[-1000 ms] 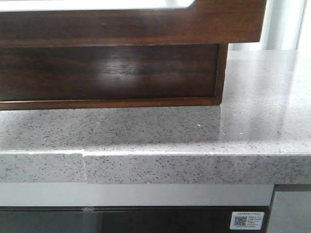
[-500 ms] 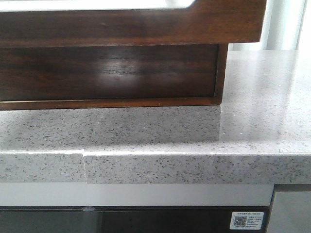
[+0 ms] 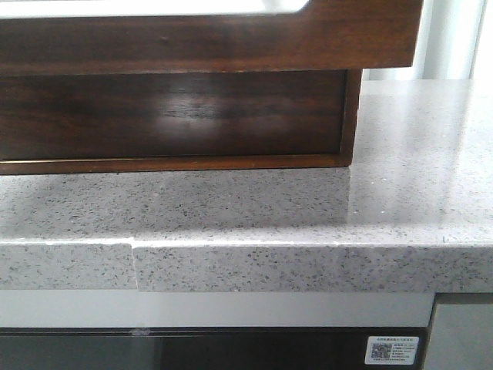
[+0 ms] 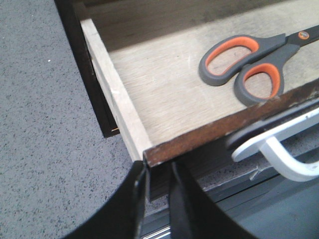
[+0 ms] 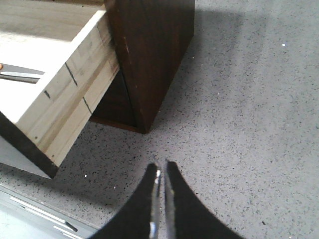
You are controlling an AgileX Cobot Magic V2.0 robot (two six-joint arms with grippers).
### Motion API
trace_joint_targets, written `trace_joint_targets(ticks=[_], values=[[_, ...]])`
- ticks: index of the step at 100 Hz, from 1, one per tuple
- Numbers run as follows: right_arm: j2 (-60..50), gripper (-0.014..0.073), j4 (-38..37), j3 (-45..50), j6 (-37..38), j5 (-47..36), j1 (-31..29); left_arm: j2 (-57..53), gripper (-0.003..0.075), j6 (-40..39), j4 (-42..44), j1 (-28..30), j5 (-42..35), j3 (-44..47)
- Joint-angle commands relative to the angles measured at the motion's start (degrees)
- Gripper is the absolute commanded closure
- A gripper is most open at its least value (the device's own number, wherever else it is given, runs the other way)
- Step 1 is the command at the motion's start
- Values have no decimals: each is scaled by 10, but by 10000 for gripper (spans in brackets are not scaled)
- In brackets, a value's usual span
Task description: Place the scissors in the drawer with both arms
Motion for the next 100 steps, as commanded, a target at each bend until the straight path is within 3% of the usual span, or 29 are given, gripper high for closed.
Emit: trace_joint_targets(ticks=[1,38,48,60,87,100], values=[[-1,662,14,-13,2,-29,-3,4,741,-6,-16,-4,-28,-18],[-1,662,14,-13,2,-13,-3,4,741,-6,-17,-4,-25,-17],[-1,662,14,-13,2,-13,-3,-44,741,-5,-16,-2,-46,4],[0,662,14,-13,2,-13,-3,-158,741,-9,14,-1,-120,71],[0,662,14,-13,2,-13,-3,-392,741,-13,69,6,-333,309],[0,662,14,-13,2,-12,-3,-398,741,-149,137,31,-401,397]])
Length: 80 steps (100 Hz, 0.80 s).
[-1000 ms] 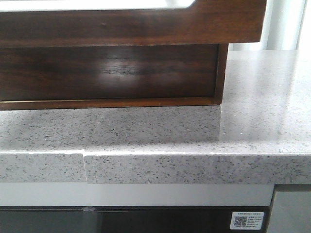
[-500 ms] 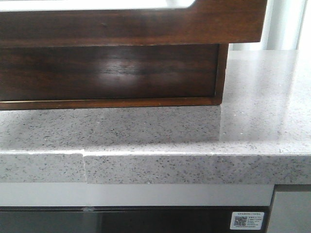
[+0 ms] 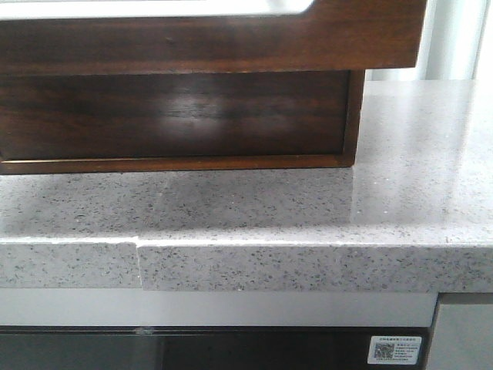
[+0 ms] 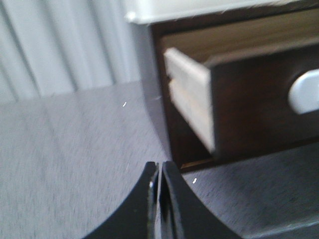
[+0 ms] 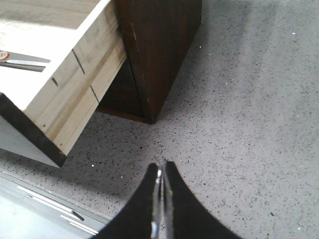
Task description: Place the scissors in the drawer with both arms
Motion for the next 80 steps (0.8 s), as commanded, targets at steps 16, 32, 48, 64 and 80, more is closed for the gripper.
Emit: trace_joint_targets(ticks=[16,32,48,64,80], values=[[0,662,13,-13,-1,-32,-3,-16,741,-117,64,21,-184,98],[0,662,13,-13,-1,-33,-3,-18,741,-125,47,21,-218,139],[0,662,13,-13,-1,-33,-3,-18,741,-125,46,31,-214,138],[0,662,13,-13,-1,-33,-3,-17,741,-125,46,32,-216,138],[0,662,13,-13,-1,-33,-3,-17,741,-125,46,32,-216,138]])
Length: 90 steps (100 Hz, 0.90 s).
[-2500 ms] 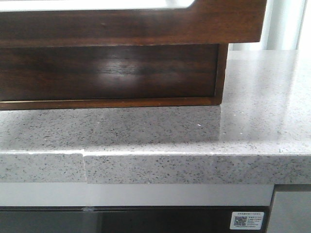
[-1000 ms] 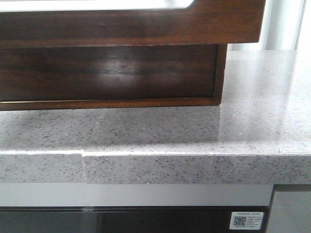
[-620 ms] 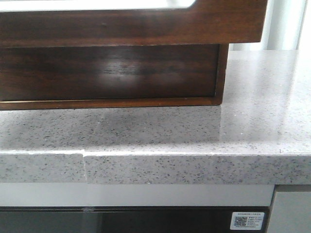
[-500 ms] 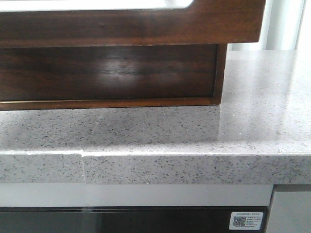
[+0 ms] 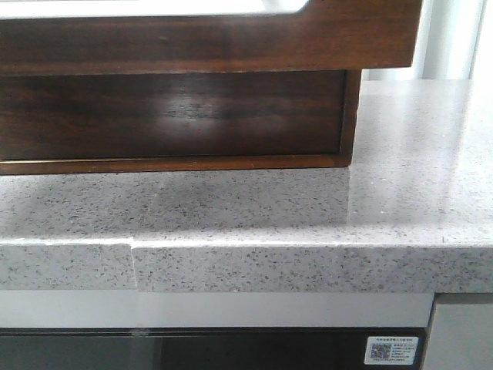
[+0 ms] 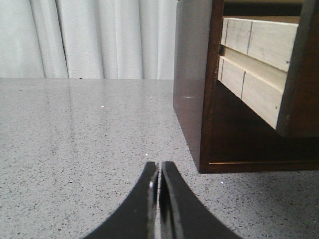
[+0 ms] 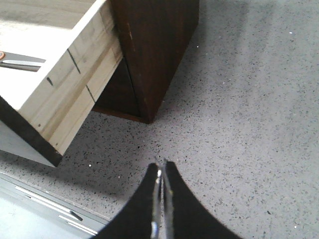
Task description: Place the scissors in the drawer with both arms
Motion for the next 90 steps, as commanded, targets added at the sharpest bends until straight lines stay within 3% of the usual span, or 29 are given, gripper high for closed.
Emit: trace_joint_targets(ticks=[1,34,41,65,76,90], values=[[0,662,12,-13,-1,-33,-3,-17,741,-8,-6,1,-47,20],[-8,662,13,-11,-1,-35,0,-17,741,-8,-6,1,-47,20],[-36,662,-2,7,-15,-68,2,-17,741,-8,-6,1,-47,20],[-219,662,-3,222,-15,-311,-38,-17,741,-8,-6,1,-47,20],[-306,662,-3,314,-15,-372,-48,-17,741,-8,-6,1,-47,20],[-378,662,-3,380,-15,-389,-48,-17,741,-8,-6,1,-47,20]])
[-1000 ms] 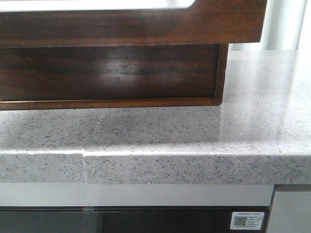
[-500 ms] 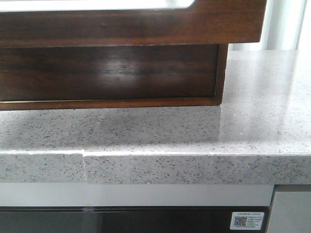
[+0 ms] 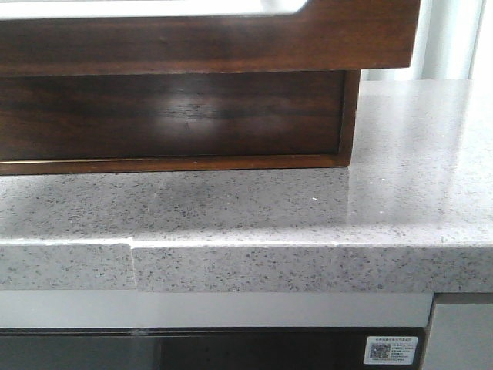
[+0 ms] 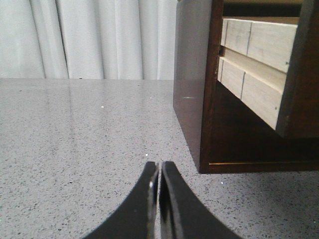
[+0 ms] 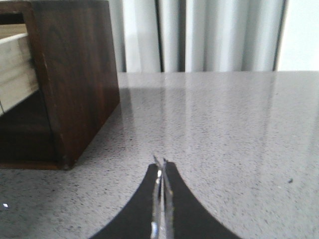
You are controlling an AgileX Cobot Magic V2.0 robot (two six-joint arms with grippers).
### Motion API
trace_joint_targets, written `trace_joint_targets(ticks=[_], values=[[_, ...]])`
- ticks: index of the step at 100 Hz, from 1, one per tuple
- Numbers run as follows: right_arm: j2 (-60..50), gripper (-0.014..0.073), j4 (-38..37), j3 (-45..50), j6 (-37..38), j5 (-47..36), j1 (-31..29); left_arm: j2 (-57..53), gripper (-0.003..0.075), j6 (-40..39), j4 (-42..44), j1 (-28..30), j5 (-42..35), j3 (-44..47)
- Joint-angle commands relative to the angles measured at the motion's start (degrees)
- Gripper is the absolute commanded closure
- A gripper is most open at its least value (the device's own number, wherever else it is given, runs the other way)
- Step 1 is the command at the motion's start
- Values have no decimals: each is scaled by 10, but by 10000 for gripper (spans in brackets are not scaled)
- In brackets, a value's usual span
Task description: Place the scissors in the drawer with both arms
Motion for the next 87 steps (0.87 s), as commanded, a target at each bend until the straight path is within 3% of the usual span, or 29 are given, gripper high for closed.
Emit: trace_joint_targets(ticks=[1,11,21,28,87], values=[[-31,662,2,20,-8,-67,-3,-17,741,-7,-6,0,-47,20],[-49,662,-20,45,8,-72,-3,-17,741,-7,-6,0,-47,20],[-51,662,-205,58,181,-81,-3,-17,741,-7,-6,0,-47,20],[-56,662,-266,57,269,-81,-3,-17,741,-7,-6,0,-47,20],[-56,662,-265,57,271,-74,-4,-17,741,-7,-6,0,-47,20]])
